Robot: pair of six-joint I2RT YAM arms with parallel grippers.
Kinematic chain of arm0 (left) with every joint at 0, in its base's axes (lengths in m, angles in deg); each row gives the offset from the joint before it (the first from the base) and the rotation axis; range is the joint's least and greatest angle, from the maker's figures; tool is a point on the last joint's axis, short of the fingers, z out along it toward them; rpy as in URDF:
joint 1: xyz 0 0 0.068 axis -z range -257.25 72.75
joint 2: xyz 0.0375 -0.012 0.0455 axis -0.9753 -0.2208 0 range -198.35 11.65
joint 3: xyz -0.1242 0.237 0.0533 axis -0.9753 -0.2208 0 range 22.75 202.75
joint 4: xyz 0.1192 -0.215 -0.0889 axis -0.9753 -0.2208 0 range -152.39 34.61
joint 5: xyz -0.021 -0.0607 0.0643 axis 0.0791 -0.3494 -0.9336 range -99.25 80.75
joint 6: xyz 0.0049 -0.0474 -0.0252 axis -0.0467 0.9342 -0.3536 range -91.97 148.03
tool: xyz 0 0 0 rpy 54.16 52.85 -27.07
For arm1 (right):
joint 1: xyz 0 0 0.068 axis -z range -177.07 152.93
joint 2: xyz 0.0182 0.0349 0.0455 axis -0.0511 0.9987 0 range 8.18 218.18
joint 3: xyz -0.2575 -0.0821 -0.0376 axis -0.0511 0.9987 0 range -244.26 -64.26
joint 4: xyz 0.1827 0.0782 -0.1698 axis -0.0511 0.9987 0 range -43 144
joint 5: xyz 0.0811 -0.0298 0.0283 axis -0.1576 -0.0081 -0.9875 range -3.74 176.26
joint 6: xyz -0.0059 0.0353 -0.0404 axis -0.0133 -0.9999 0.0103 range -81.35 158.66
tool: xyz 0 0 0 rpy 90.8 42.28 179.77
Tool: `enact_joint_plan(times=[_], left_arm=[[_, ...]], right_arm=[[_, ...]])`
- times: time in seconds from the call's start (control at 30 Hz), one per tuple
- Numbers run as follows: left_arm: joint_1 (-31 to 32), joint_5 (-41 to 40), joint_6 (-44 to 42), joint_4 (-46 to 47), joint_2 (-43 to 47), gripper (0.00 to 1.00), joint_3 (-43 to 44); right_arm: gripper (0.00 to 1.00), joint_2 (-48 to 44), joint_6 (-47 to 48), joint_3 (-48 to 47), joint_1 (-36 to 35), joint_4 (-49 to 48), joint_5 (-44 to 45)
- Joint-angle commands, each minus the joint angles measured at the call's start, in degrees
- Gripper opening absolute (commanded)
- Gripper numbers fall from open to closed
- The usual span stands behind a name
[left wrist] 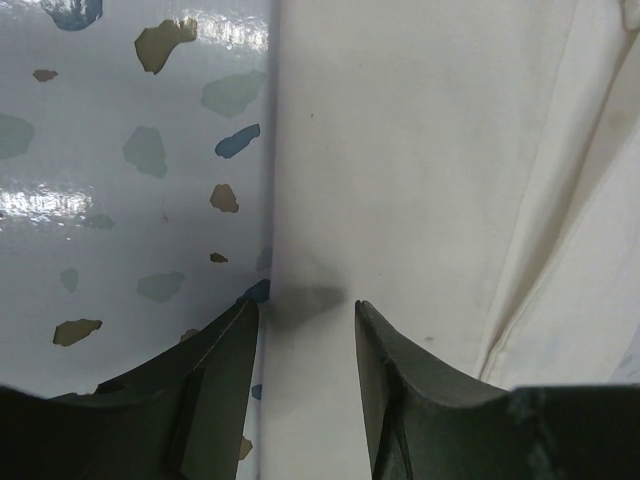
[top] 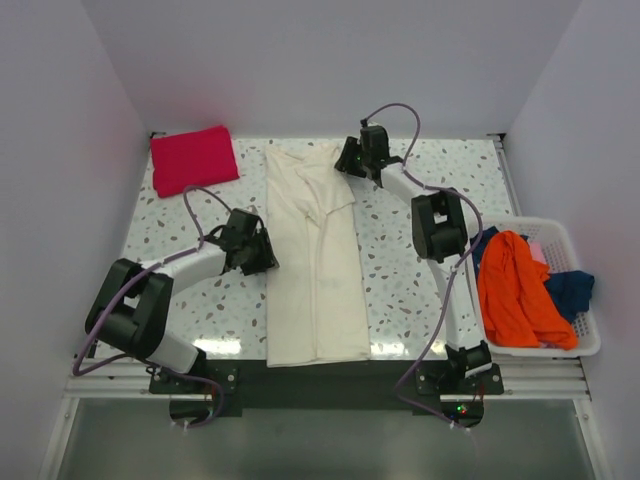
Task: Fold and stack the t-shirts
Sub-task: Fold the tshirt
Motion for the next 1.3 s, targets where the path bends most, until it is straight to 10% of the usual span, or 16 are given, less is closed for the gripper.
enact_joint_plan(times=[0.0,0.33,0.7,1.27], left_arm=[[0.19,-0.92,-0.41,1.06,0.19,0.48,0.54],[0.19,-0.22,-2.25,-0.08,-1.83,0.48,3.35],[0.19,1.27,-2.26,0.71,-2.71,0.47,2.65],[2.21,2.24,-1.73,2.99,-5.52,0.43,0.54]], right_arm=[[0.47,4.96,-2.49,-8.44,0.77,-0.05,-0.24],[0.41,9.18,-5.13,-11.54,0.68,-1.54,0.29],[0.01,7.35,-4.34,-8.48,1.12,1.45,9.86],[0.0,5.93,-4.69,-7.85,2.96,5.49,16.81]])
